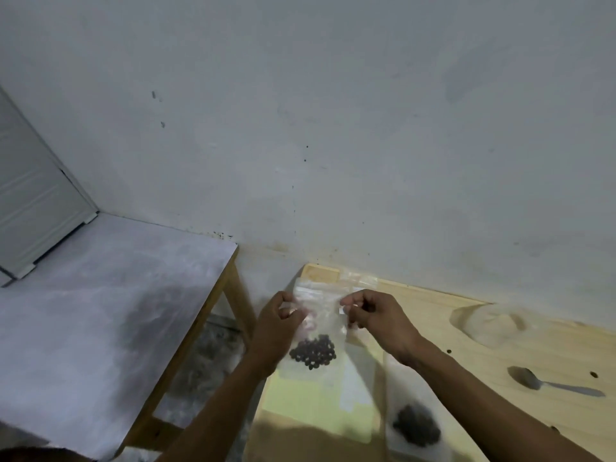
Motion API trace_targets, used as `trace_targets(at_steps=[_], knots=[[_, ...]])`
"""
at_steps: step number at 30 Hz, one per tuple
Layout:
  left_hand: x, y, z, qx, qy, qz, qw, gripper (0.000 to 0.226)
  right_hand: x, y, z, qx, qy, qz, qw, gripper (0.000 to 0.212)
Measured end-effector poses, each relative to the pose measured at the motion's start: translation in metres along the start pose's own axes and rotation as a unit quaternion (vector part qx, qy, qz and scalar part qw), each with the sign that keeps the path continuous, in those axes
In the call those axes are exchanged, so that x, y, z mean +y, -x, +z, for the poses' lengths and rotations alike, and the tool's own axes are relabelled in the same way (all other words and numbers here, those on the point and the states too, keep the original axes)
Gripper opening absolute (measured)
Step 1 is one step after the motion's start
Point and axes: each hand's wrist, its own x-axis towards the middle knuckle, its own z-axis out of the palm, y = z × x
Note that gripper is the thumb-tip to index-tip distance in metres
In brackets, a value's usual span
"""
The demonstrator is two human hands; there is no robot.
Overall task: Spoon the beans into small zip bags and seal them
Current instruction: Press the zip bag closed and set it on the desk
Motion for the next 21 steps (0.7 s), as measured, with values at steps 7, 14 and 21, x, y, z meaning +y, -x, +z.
trace_targets(at_steps=[7,14,21], knots=[[0.038,-0.012,0.041,-0.046,0.040,0.072,0.996,0.016,-0.018,-0.010,-0.018,0.097,0.054,-0.096,0.989,0.008],[0.053,-0.018,0.062,-0.069,0.047,0.092,0.992,0.019,-0.022,-0.013,-0.032,0.170,0.021,-0.090,0.981,0.008],[0.065,-0.012,0.070,-0.101,0.060,0.113,0.987,0.017,-0.021,-0.014,-0.040,0.180,-0.008,-0.080,0.980,0.013]])
